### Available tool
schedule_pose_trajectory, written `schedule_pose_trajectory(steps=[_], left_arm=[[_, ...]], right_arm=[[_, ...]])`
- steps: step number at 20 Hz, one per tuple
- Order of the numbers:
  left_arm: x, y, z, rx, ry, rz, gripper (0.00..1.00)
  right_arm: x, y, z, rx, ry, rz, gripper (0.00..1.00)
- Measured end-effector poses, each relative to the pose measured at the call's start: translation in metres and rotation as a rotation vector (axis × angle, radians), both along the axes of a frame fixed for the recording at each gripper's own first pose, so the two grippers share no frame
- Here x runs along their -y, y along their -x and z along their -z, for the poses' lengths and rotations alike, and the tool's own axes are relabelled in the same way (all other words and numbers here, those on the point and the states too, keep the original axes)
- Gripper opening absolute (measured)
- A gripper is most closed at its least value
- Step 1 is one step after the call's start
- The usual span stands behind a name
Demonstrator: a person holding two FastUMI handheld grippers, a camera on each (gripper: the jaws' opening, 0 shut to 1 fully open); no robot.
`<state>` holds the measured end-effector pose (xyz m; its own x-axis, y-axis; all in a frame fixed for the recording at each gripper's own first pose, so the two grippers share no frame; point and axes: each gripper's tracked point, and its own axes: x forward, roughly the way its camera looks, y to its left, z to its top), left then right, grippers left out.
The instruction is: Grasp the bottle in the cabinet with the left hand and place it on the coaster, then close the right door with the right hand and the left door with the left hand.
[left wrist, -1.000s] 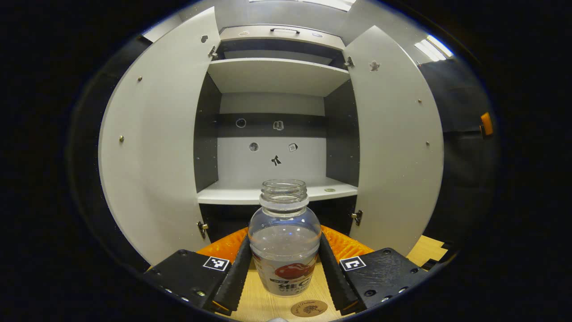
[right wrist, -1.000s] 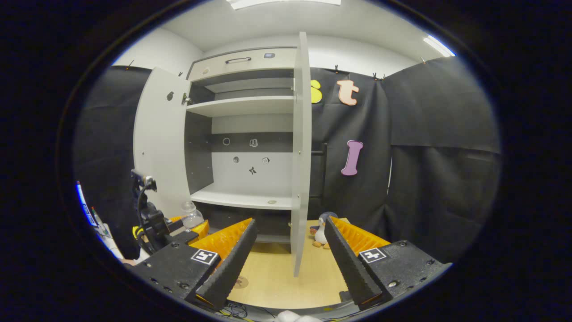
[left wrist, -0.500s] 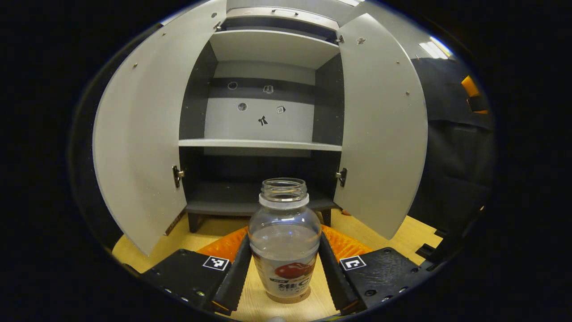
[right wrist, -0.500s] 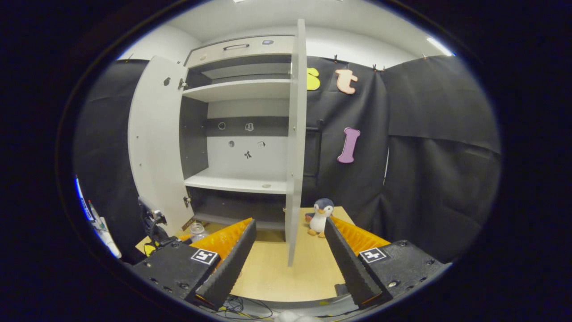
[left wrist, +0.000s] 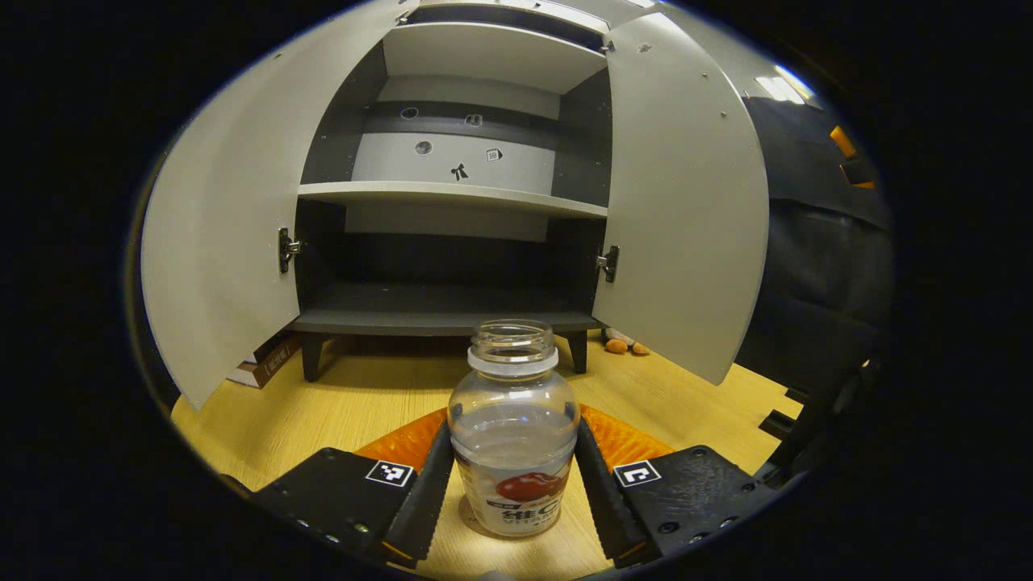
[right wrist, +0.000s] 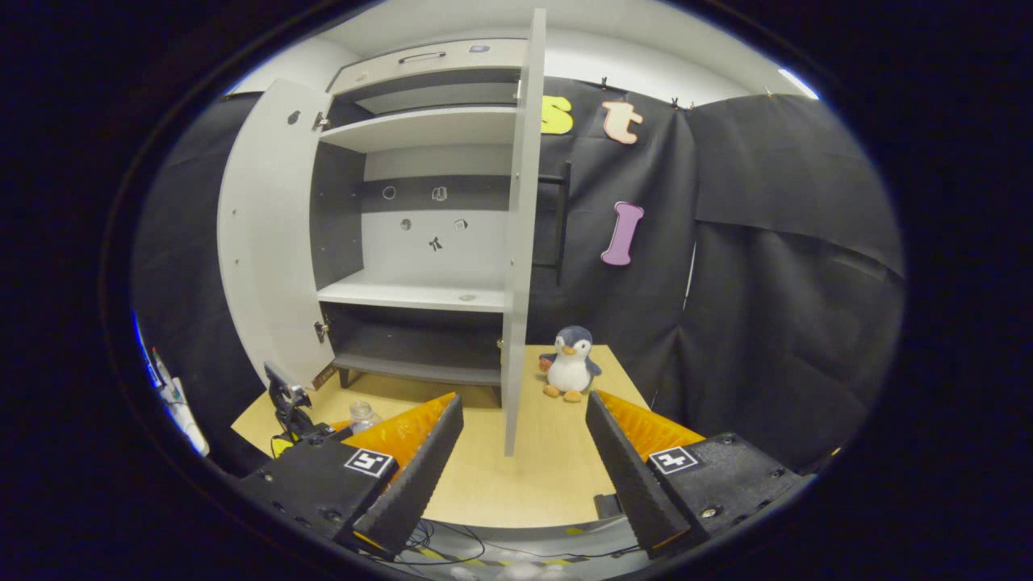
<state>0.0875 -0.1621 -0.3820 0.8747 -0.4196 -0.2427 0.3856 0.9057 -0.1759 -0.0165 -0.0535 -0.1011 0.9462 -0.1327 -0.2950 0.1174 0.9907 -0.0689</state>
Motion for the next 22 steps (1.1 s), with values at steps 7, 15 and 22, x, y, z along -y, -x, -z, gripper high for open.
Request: schedule_pose_trajectory(steps=[7,15,22], left_arm=[[0.014,0.001,0.013,0.030,0.001,0.053,0.75],[0.009,0.007,0.020,0.023,0.001,0.054,0.78],[-0.003,0.011,-0.001,0.059,-0.040,0.052,0.90]], right_arm=[[0.004,0.001,0.009,-0.023,0.015,0.003,0.97],[-0.004,0.007,0.012,-0.050,0.025,-0.023,1.00],[-0.014,0.009,0.011,-0.055,0.038,-0.054,0.97]])
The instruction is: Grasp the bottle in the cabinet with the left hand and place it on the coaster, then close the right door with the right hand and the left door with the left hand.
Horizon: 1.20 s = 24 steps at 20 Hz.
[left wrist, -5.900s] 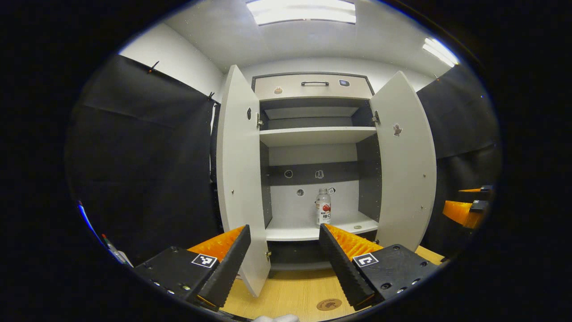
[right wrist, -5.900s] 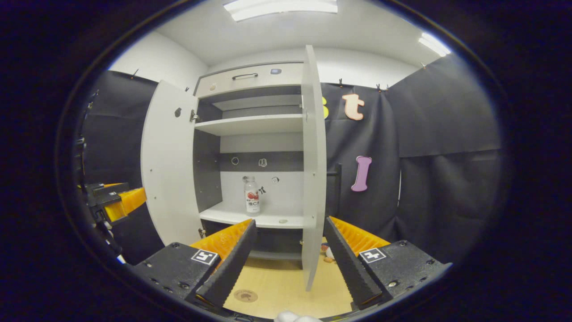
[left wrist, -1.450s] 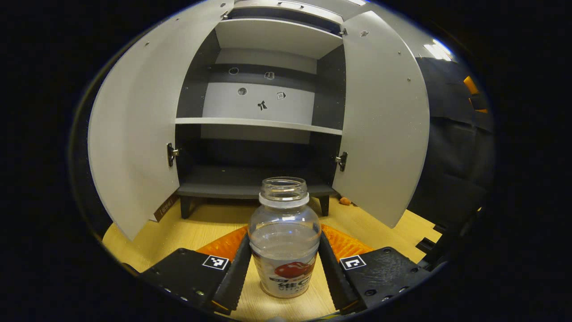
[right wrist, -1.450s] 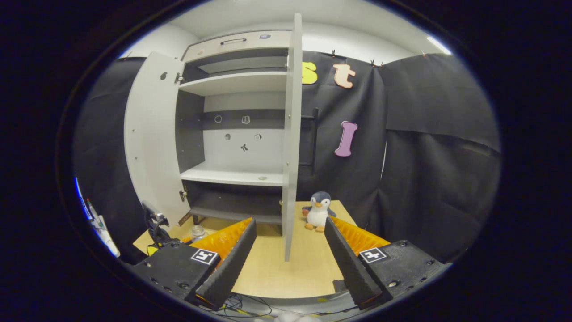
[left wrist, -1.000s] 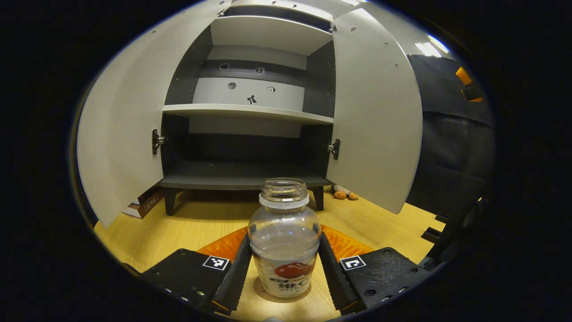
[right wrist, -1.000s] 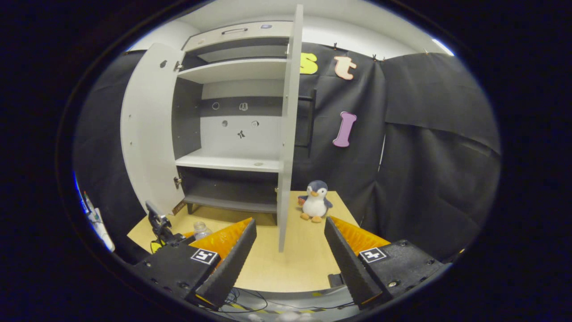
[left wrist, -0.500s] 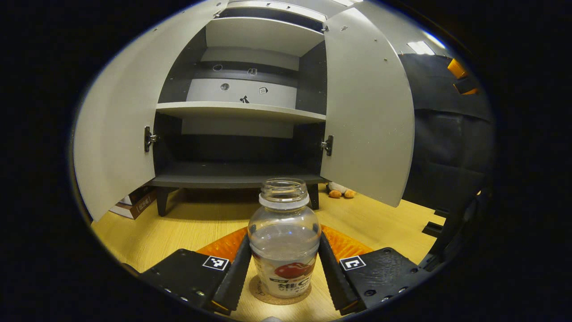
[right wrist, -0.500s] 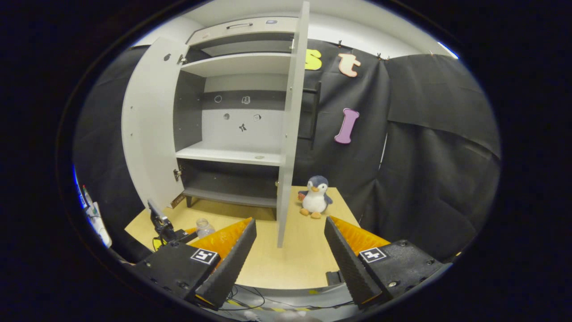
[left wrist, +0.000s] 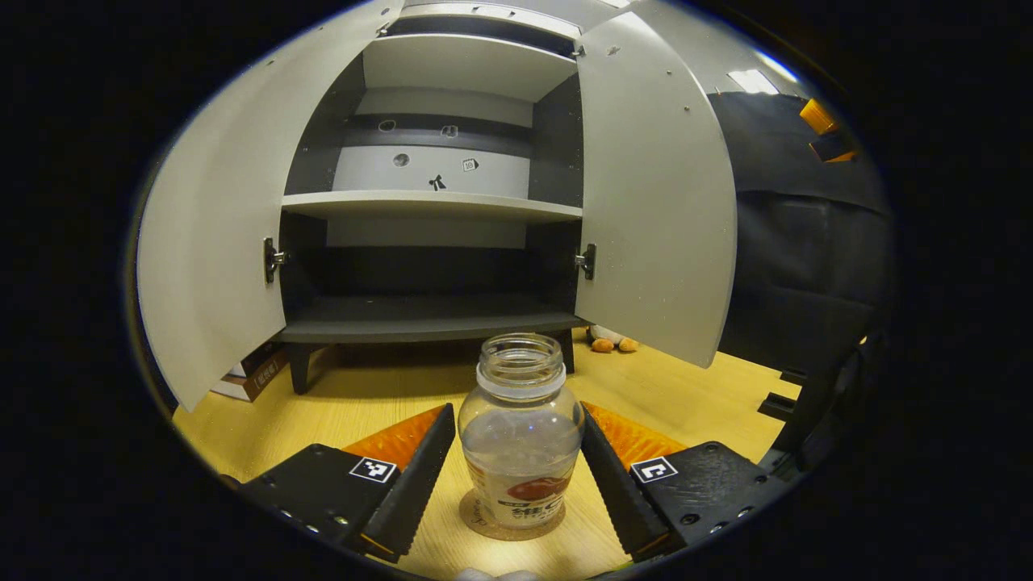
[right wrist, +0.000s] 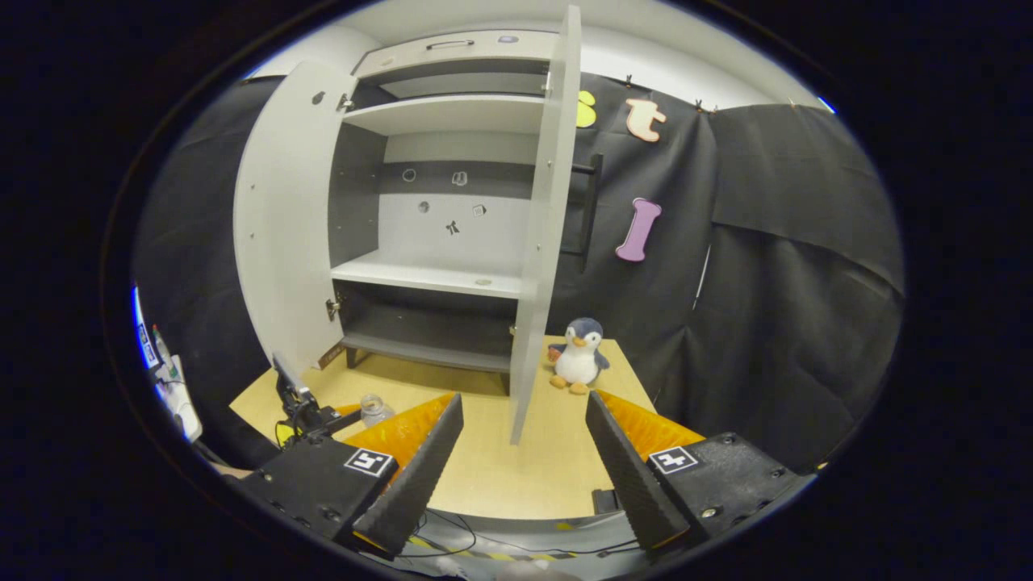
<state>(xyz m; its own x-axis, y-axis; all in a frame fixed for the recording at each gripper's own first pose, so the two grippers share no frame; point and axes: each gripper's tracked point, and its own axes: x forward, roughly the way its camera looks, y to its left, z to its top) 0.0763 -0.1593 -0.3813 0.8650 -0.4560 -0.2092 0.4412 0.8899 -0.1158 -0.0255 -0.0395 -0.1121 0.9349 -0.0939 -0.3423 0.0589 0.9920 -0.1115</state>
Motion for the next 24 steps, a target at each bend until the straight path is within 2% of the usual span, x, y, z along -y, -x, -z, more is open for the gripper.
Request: schedule_pose_trajectory(steps=[2,5,9,12,13,16,18,24], left_arm=[[-0.004,-0.001,-0.009,0.010,-0.019,-0.009,0.98],[-0.001,0.000,-0.033,0.048,-0.026,0.015,0.97],[-0.015,-0.006,-0.075,0.087,-0.057,-0.037,0.96],[-0.025,-0.005,-0.123,0.130,-0.027,-0.060,0.96],[-0.029,-0.004,-0.141,0.147,-0.020,-0.060,0.96],[-0.055,-0.001,-0.193,0.195,-0.015,-0.109,0.96],[-0.075,0.006,-0.220,0.199,-0.012,-0.158,0.96],[-0.137,0.045,-0.267,0.175,0.018,-0.298,0.96]], right_arm=[[-0.001,0.001,-0.002,0.008,-0.003,-0.004,0.97],[-0.007,0.007,-0.009,0.025,-0.010,-0.007,1.00],[-0.013,0.010,-0.021,0.065,-0.026,-0.011,1.00],[-0.015,0.010,-0.033,0.101,-0.042,-0.013,1.00],[-0.016,0.009,-0.036,0.113,-0.052,-0.014,0.97],[-0.017,0.006,-0.052,0.160,-0.071,-0.021,1.00],[-0.018,0.005,-0.062,0.196,-0.076,-0.024,0.97],[-0.017,0.000,-0.076,0.263,-0.106,-0.030,0.97]])
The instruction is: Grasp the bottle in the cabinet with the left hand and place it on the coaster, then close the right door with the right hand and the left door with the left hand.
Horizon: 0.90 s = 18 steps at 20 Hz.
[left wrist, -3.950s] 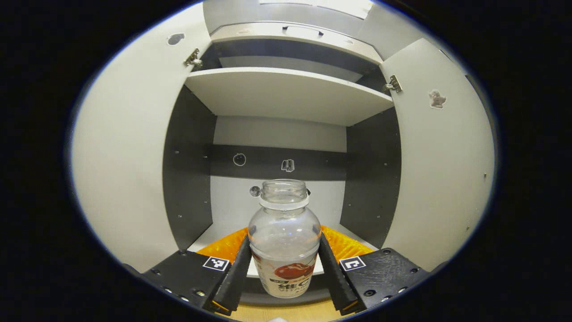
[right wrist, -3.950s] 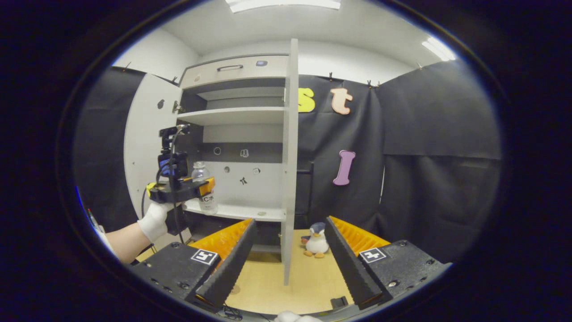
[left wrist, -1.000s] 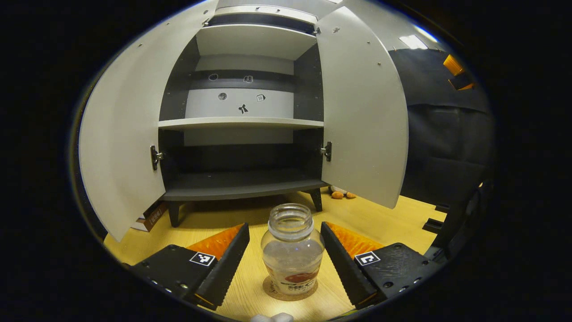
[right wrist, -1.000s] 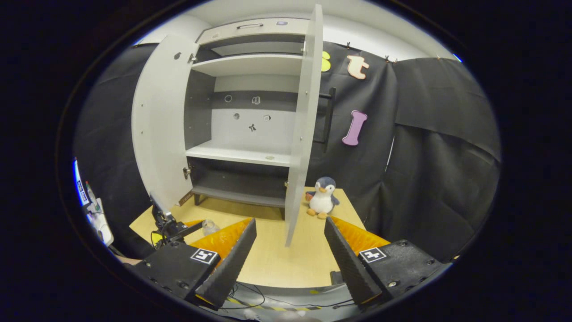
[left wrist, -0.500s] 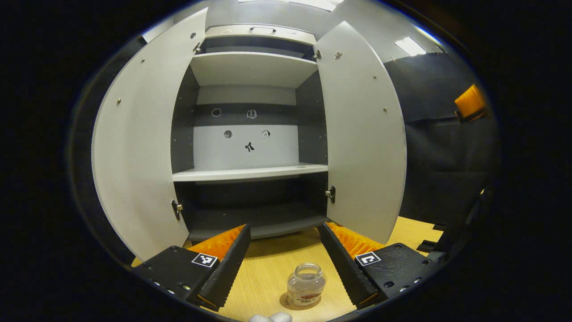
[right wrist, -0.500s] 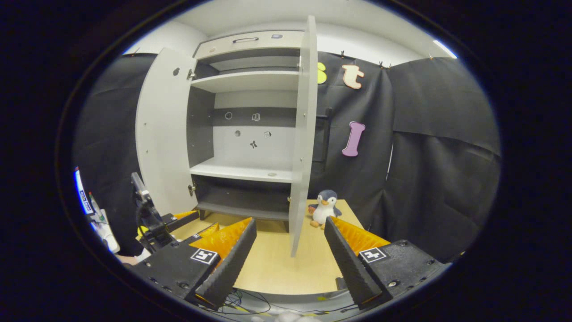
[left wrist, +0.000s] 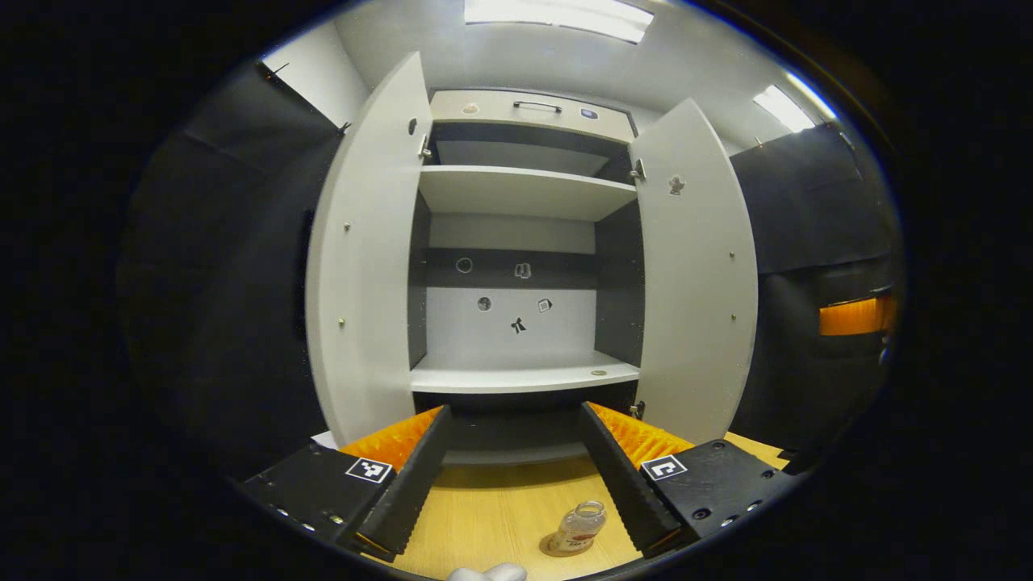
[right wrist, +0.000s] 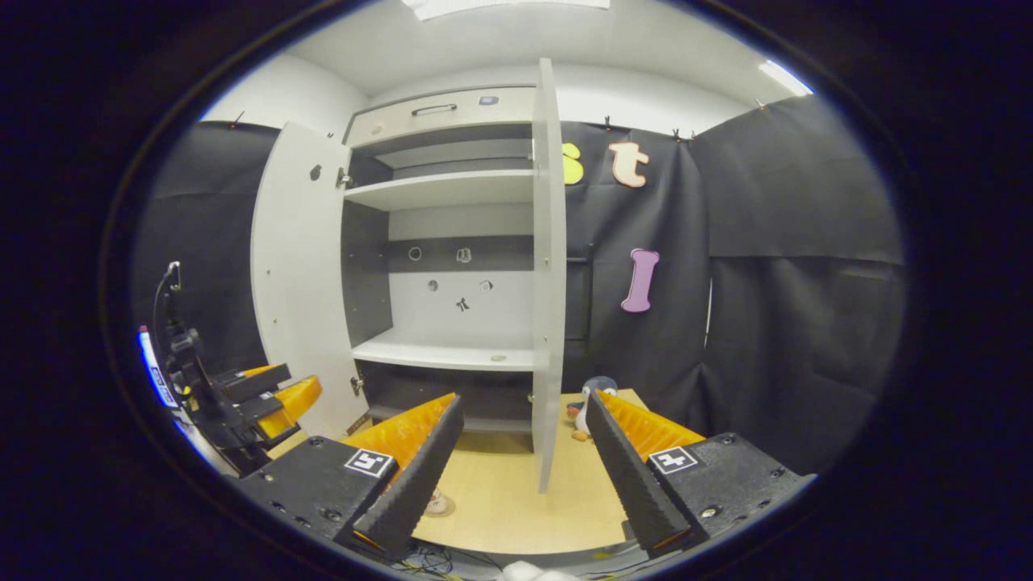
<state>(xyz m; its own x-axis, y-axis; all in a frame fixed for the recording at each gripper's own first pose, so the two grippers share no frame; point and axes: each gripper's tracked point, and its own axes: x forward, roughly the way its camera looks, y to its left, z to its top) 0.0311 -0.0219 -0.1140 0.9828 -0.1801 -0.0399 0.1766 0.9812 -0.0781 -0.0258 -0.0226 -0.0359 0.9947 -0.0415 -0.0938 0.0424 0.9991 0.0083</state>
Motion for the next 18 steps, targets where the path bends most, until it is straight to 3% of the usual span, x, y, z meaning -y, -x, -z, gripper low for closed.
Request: schedule_pose_trajectory(steps=[5,6,7,11,16,18], left_arm=[[-0.034,0.038,-0.002,-0.057,-0.053,-0.094,0.92],[-0.034,0.046,-0.004,-0.056,-0.061,-0.098,0.96],[-0.032,0.051,-0.007,-0.051,-0.067,-0.100,0.93],[-0.031,0.059,-0.010,-0.070,-0.071,-0.117,0.95],[-0.034,0.059,-0.023,-0.075,-0.079,-0.186,0.95],[-0.036,0.056,-0.028,-0.081,-0.074,-0.225,0.95]], right_arm=[[0.016,-0.009,0.005,-0.004,-0.011,0.020,0.97],[0.019,-0.011,0.005,-0.007,-0.015,0.024,1.00],[0.023,-0.014,0.006,-0.009,-0.014,0.027,0.97],[0.054,-0.031,-0.010,0.028,-0.001,0.066,0.96],[0.122,-0.077,-0.047,0.103,0.013,0.152,1.00],[0.136,-0.103,-0.054,0.101,0.002,0.143,1.00]])
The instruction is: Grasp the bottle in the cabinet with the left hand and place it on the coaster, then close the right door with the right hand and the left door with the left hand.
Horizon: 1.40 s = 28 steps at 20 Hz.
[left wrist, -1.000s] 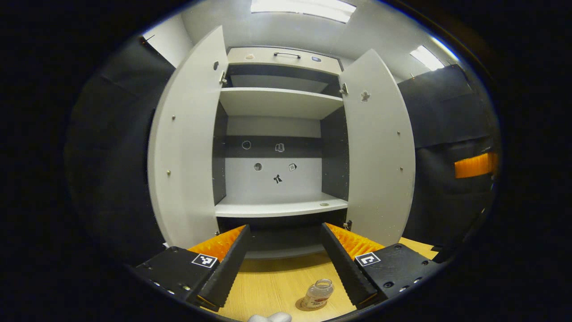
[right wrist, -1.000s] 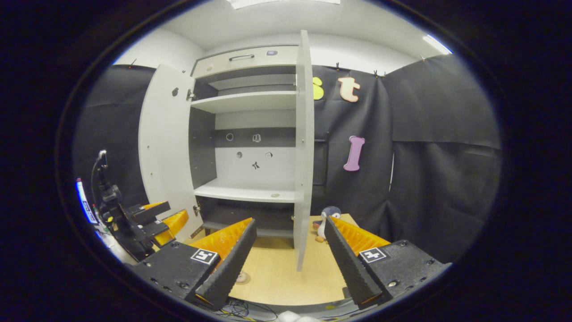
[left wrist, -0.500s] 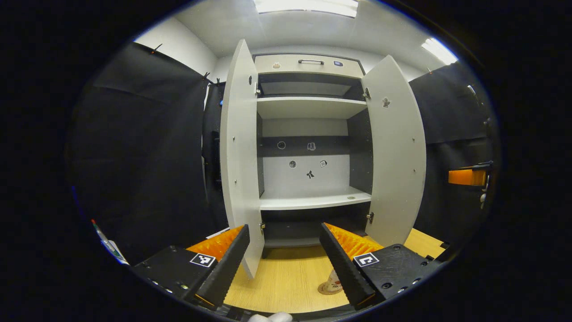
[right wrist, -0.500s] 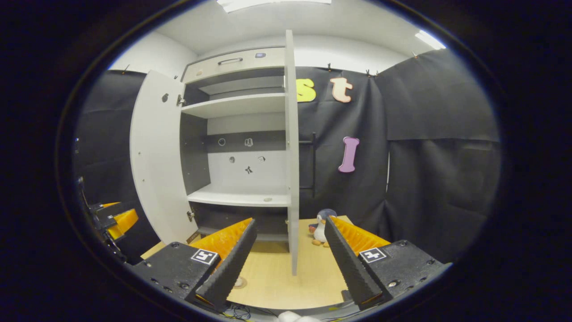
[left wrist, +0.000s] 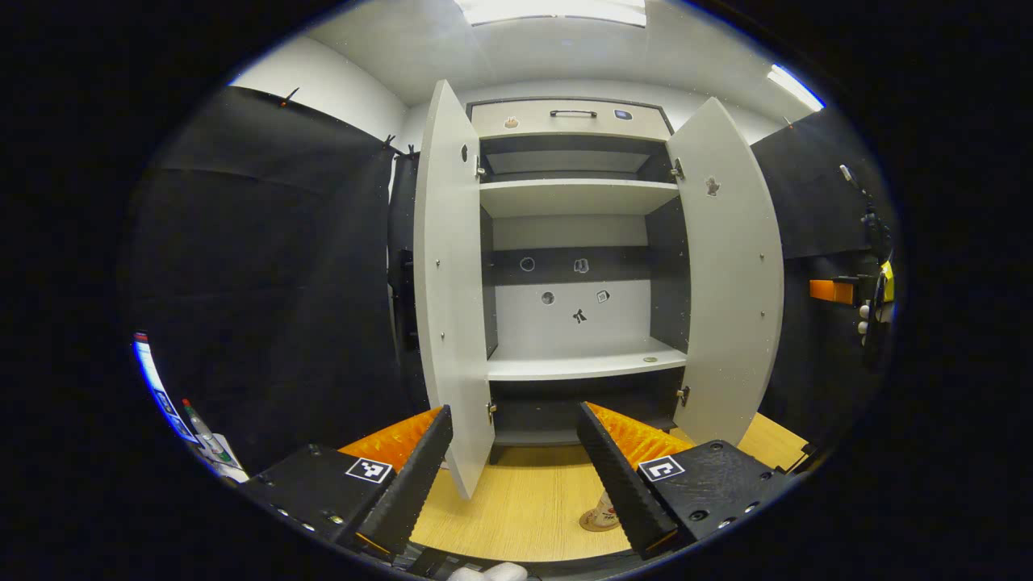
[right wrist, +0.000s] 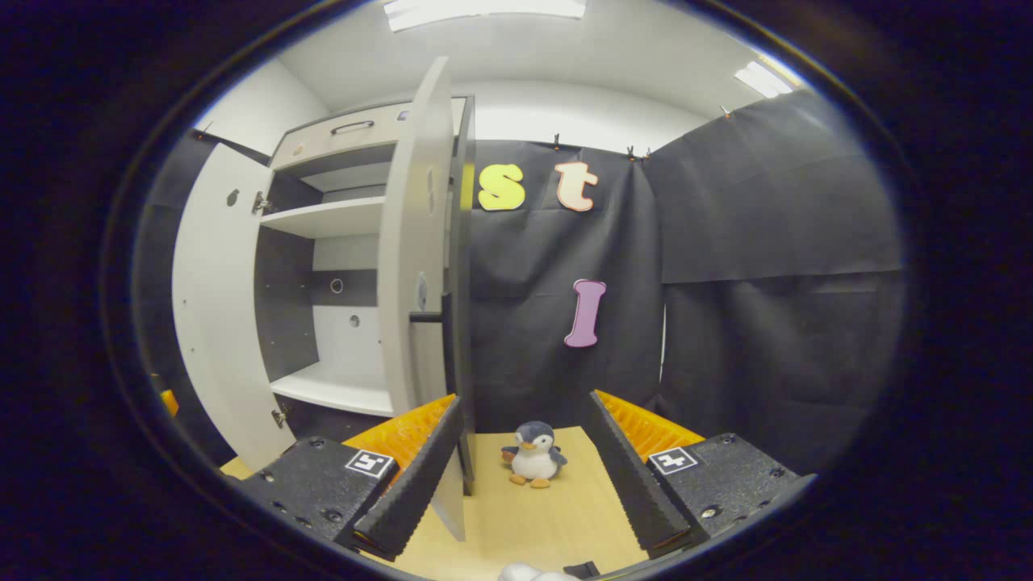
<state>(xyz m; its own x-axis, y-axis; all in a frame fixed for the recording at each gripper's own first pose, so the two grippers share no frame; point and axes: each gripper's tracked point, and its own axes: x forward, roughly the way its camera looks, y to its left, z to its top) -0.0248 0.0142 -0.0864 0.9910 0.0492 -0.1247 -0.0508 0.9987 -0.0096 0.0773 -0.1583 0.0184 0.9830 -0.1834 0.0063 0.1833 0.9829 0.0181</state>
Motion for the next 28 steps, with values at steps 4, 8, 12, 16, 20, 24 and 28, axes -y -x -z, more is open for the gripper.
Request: schedule_pose_trajectory(steps=[4,8,12,16,20,24,28], left_arm=[[0.000,-0.005,-0.006,-0.003,0.017,-0.062,0.93],[-0.003,-0.013,-0.010,-0.012,0.031,-0.137,0.95],[-0.005,-0.014,-0.011,-0.028,0.008,-0.201,0.95],[-0.001,-0.014,-0.011,-0.034,0.002,-0.241,0.95],[-0.003,-0.011,-0.013,-0.034,-0.006,-0.249,0.95],[-0.018,-0.011,-0.011,-0.031,-0.037,-0.235,0.95],[-0.036,-0.020,-0.018,-0.017,-0.047,-0.188,0.96]], right_arm=[[0.000,-0.044,-0.011,0.003,0.016,-0.069,1.00],[-0.009,-0.064,-0.010,-0.028,0.009,-0.152,1.00],[-0.018,-0.069,-0.011,-0.039,0.037,-0.248,0.98],[-0.049,-0.074,-0.008,-0.049,0.016,-0.389,0.96],[-0.083,-0.077,-0.008,-0.051,0.031,-0.444,0.95],[-0.115,-0.084,-0.005,-0.048,0.045,-0.442,0.95],[-0.154,-0.098,-0.003,-0.042,0.054,-0.428,0.95]])
